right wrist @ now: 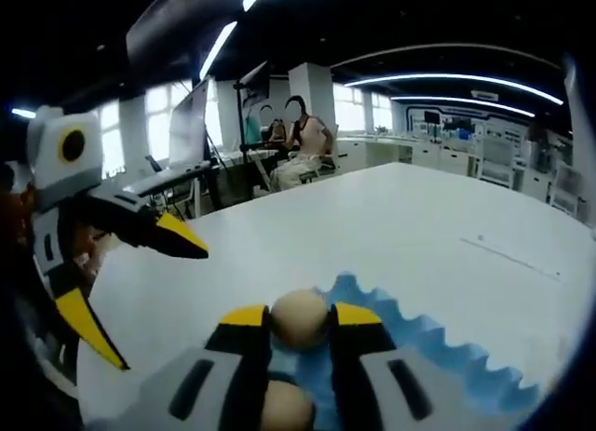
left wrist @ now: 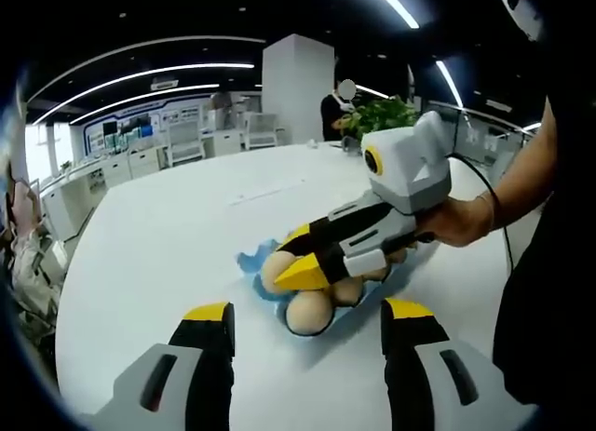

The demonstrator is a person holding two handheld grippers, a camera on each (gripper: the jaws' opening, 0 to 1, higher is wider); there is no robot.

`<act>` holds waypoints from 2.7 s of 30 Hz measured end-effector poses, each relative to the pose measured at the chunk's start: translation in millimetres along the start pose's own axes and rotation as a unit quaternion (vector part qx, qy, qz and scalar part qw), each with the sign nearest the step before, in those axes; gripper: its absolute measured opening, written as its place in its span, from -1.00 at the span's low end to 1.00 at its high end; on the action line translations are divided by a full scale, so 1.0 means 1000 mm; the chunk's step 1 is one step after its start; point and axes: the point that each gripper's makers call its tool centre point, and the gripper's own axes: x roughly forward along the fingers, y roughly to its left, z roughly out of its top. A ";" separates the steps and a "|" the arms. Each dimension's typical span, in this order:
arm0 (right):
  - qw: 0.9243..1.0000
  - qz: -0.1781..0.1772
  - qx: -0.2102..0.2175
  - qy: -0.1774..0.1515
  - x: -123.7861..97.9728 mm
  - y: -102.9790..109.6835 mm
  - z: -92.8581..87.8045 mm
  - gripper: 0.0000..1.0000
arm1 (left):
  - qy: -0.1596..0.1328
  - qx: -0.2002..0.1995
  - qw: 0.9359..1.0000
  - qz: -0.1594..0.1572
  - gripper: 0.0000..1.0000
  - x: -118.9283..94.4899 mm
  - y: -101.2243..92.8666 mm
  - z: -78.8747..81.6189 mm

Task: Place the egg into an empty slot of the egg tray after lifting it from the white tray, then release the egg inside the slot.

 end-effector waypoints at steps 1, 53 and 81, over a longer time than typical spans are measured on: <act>1.000 0.001 0.003 0.001 0.001 0.000 0.000 -0.51 | -0.001 -0.001 1.000 0.000 0.27 0.000 0.000 0.000; 0.998 -0.026 0.050 -0.028 -0.061 -0.025 0.008 -0.52 | -0.016 0.011 1.000 -0.003 0.25 0.000 -0.009 0.012; 0.948 -0.302 0.086 -0.049 -0.212 -0.157 -0.043 -0.56 | -0.017 0.015 1.000 -0.012 0.22 0.002 -0.016 0.013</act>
